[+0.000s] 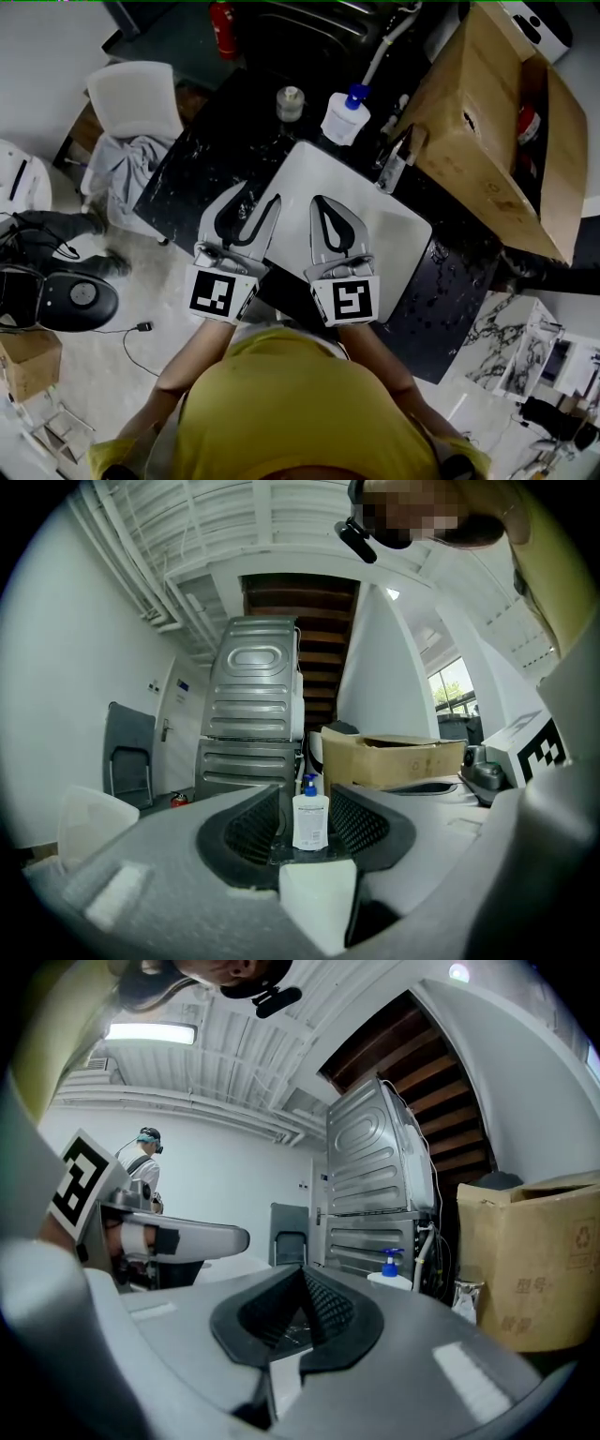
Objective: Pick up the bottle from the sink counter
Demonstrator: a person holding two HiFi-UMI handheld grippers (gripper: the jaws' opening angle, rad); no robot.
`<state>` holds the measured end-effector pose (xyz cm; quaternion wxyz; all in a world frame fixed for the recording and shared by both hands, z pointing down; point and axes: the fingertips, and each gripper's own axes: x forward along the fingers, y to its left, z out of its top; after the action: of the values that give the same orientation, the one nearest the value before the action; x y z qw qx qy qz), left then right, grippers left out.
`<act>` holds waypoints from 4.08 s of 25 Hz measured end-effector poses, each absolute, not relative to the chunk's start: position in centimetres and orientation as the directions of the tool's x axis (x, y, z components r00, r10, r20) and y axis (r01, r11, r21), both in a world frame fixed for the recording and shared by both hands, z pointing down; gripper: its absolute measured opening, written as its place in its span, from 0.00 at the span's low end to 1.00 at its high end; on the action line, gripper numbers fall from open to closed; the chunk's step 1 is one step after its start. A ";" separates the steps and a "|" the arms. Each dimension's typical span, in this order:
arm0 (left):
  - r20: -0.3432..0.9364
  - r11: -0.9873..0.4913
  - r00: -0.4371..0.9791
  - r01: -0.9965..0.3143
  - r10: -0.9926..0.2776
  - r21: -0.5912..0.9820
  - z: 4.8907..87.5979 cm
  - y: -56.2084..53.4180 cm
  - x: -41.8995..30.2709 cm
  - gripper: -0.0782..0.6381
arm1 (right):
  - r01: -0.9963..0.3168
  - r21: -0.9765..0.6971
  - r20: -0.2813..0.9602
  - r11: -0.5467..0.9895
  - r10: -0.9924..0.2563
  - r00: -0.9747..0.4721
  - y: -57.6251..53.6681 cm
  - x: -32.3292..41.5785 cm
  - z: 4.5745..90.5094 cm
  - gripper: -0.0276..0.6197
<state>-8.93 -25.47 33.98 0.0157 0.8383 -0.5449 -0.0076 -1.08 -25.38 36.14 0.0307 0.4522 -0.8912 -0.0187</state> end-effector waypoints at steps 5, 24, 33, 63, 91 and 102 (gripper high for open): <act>0.007 -0.433 0.433 -0.901 -0.901 0.015 34.5 -27.8 -9.4 0.36 | -0.822 0.050 0.033 0.567 -0.824 -0.566 -27.4 -1.9 35.8 0.04; 0.089 -0.490 0.491 -0.871 -0.867 0.035 41.4 -39.6 -11.4 0.42 | -0.849 0.050 0.098 0.526 -0.849 -0.520 -35.0 -4.4 40.8 0.04; 0.141 -0.495 0.493 -0.869 -0.858 0.027 44.7 -44.0 -11.8 0.47 | -0.856 0.040 0.125 0.515 -0.853 -0.508 -38.0 -5.1 43.3 0.04; 0.338 -0.596 0.559 -0.803 -0.757 -0.007 52.2 -54.3 -7.8 0.63 | -0.898 0.032 0.190 0.438 -0.885 -0.425 -40.5 -2.8 46.8 0.04; 0.288 -0.599 0.571 -0.801 -0.769 -0.012 43.6 -45.3 -8.4 0.58 | -0.920 0.103 0.106 0.377 -0.924 -0.367 -36.8 -0.8 40.7 0.04; 0.182 -0.556 0.537 -0.828 -0.824 -0.077 36.0 -37.2 -10.0 0.58 | -0.941 0.094 0.059 0.325 -0.946 -0.320 -32.7 0.8 37.0 0.04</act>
<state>-10.05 -37.16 36.04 0.0093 0.8765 -0.4710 0.0988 0.82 -32.74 37.02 0.0517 0.5808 -0.8122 -0.0211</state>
